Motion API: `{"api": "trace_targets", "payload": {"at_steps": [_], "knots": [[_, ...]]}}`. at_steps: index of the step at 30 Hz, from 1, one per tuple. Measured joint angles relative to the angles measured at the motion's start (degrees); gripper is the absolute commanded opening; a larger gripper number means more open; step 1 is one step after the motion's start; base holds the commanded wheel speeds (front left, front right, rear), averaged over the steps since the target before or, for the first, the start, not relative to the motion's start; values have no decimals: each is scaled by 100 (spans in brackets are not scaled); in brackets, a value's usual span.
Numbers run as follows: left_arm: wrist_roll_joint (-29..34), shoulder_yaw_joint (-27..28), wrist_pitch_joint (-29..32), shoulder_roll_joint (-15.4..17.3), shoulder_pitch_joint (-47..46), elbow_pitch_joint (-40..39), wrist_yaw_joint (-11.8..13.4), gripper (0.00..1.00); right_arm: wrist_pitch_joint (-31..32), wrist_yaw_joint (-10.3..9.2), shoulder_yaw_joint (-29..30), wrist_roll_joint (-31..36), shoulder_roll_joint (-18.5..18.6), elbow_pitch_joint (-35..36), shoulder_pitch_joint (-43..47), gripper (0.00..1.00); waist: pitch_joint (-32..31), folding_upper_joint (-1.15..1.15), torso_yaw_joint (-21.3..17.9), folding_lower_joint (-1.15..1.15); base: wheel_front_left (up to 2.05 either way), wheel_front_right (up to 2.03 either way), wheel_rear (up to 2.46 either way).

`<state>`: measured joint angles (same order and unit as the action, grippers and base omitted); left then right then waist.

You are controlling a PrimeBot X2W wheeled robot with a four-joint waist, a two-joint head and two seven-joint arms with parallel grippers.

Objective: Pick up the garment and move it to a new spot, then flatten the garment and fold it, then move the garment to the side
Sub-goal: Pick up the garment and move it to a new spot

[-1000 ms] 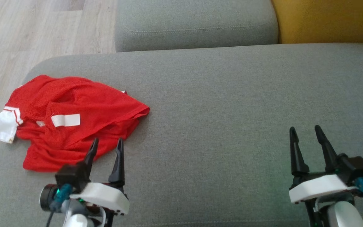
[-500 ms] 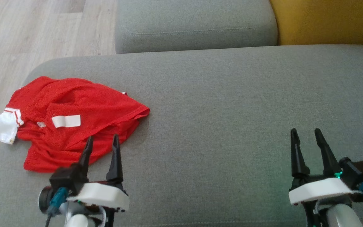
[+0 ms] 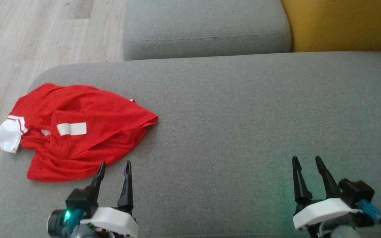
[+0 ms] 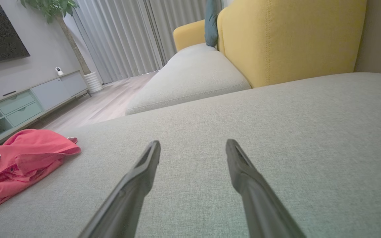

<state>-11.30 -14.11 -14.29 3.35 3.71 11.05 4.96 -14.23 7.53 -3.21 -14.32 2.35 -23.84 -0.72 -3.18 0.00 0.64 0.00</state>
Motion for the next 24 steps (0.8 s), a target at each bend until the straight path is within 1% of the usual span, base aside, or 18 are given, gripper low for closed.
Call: {"api": "trace_targets", "payload": {"at_steps": [6, 14, 21, 24], "knots": [[30, 37, 0, -13, -1, 125, -49, 100, 0, 0, 5, 30, 1, -45, -86, 100, -9, 0, -19, 0, 0, 0, 0], [54, 47, 0, -18, -1, 27, -46, 100, -7, 0, -1, 30, 1, -30, -113, 100, -29, 0, 26, 0, 0, 0, 0], [-3, 90, 0, -24, -1, -157, 9, 100, -8, 0, -56, 37, 2, 156, -101, 100, -54, 0, 221, 0, 0, 0, 0], [-3, 180, 0, -25, -1, -246, 10, 100, -8, 0, -98, 78, 3, 260, -87, 100, -67, 0, 392, 0, 0, 0, 0]]}}
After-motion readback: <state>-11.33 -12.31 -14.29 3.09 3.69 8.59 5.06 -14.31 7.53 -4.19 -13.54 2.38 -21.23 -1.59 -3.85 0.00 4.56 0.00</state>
